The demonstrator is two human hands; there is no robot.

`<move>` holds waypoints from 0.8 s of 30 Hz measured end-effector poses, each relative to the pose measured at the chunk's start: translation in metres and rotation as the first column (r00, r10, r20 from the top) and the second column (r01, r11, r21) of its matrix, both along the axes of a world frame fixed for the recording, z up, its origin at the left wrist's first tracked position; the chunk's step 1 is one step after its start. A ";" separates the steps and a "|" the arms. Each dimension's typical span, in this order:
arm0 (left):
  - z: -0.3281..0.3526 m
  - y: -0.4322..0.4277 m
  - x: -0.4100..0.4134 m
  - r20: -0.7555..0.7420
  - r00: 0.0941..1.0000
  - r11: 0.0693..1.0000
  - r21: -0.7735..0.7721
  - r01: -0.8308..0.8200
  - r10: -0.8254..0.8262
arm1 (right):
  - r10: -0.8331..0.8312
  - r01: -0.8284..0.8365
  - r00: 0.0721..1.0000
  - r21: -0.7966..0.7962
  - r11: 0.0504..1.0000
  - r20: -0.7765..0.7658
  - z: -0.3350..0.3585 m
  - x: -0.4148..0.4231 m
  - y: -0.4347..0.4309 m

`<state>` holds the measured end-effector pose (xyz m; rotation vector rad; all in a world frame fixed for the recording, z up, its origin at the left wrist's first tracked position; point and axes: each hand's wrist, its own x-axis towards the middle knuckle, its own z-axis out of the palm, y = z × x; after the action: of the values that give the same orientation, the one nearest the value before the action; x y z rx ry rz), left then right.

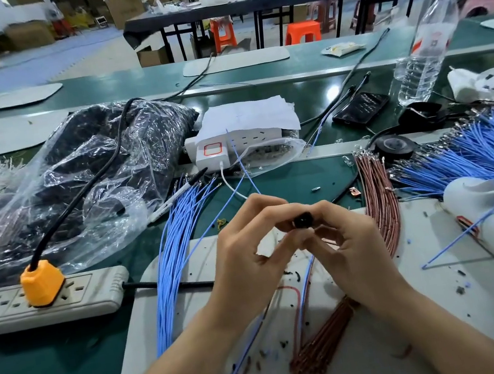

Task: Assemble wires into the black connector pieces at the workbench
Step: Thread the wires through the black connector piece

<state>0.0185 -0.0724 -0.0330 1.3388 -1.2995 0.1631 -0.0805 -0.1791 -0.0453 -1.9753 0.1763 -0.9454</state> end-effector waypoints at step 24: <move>-0.004 -0.002 0.004 -0.047 0.999 0.999 0.040 -0.003 0.005 | -0.064 0.065 0.997 0.010 0.998 -0.038 0.003 0.000 0.003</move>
<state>0.0220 -0.0740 -0.0366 1.3711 -1.2661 0.1078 -0.0808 -0.1756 -0.0423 -1.9881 0.2677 -0.9467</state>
